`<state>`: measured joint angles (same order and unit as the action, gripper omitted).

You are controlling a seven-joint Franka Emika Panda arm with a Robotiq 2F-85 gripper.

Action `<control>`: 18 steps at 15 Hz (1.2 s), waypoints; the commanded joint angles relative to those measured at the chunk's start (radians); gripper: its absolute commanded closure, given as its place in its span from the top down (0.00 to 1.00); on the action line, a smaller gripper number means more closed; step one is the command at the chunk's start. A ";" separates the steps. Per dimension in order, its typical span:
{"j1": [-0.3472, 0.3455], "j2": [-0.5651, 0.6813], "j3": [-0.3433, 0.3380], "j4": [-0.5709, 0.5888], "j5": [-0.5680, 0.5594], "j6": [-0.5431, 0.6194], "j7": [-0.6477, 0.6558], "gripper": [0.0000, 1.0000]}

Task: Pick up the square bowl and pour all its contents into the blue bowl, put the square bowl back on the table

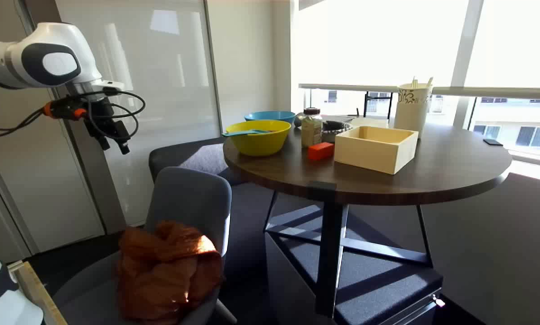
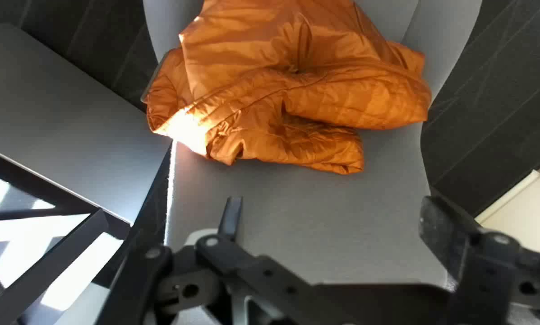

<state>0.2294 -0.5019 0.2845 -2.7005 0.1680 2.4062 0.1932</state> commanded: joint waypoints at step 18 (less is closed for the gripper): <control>-0.322 -0.330 -0.199 0.080 -0.142 -0.130 0.084 1.00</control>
<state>-0.0175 -0.7719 0.1213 -2.6715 0.0687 2.3524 0.2613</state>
